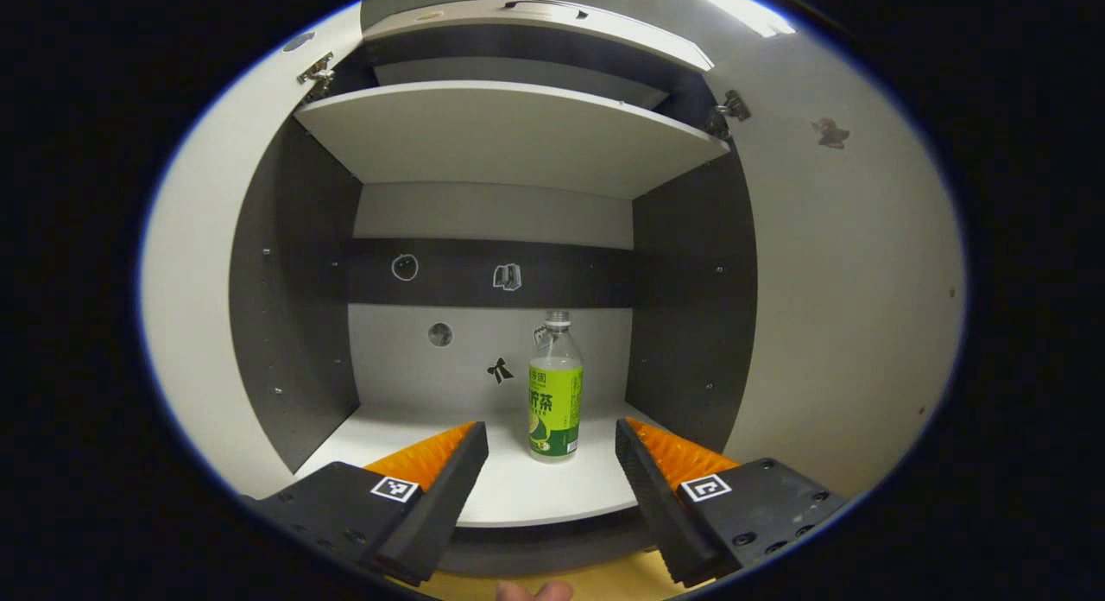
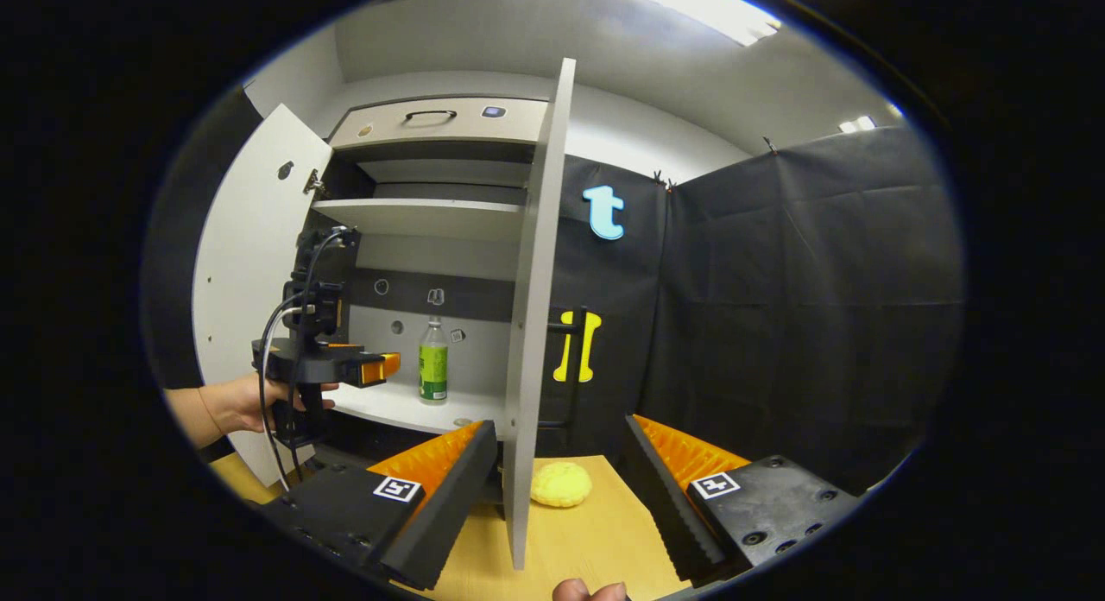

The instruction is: Grasp the bottle in the cabinet with the left hand and place it on the coaster, then close the right door with the right hand and the left door with the left hand.

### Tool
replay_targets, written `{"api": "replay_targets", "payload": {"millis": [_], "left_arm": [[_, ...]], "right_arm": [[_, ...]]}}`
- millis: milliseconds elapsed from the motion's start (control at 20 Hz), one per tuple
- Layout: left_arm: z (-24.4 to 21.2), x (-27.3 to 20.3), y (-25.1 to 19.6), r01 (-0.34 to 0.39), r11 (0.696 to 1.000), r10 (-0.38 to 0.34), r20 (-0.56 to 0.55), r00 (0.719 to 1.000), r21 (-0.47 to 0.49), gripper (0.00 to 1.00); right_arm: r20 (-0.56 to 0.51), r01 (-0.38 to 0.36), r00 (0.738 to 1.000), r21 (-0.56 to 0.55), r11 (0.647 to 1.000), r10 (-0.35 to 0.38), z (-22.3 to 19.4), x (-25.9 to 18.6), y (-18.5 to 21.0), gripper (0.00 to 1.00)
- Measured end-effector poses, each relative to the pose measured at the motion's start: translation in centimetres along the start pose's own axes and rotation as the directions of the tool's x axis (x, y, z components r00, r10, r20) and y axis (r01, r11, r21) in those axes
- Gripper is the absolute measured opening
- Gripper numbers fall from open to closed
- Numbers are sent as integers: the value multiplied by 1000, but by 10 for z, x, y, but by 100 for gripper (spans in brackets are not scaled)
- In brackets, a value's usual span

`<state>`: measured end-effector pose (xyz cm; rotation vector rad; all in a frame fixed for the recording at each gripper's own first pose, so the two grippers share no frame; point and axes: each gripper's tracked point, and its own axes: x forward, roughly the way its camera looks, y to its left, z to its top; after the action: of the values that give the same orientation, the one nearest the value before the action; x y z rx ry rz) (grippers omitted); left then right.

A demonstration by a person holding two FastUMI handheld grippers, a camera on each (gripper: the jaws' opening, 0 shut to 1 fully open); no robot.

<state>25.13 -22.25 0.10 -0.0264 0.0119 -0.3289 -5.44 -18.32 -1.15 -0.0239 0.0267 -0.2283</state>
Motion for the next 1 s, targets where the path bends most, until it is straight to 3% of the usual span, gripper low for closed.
{"api": "replay_targets", "payload": {"millis": [150, 400, 550, 900, 1000], "left_arm": [[-8, 42, 6, -19, 1000, 18, -22, 1000, -20, 95], [-7, 94, 12, -54, 998, 54, -2, 999, 20, 95], [-4, 116, 10, -77, 997, 77, 3, 997, 17, 95], [-12, 155, 8, -95, 995, 95, -16, 995, 37, 95], [-11, 156, 8, -97, 994, 98, -14, 995, 50, 85]], "right_arm": [[-15, 6, 1000, 18, 1000, -6, -4, 9, -12, 98], [-11, -94, 995, 67, 993, 95, -3, 17, 3, 98], [-30, -117, 992, 88, 989, 120, -9, 21, 6, 98], [-58, -100, 993, 88, 991, 105, -21, 33, -15, 98], [-60, -84, 994, 80, 993, 89, -23, 34, -23, 98]]}}
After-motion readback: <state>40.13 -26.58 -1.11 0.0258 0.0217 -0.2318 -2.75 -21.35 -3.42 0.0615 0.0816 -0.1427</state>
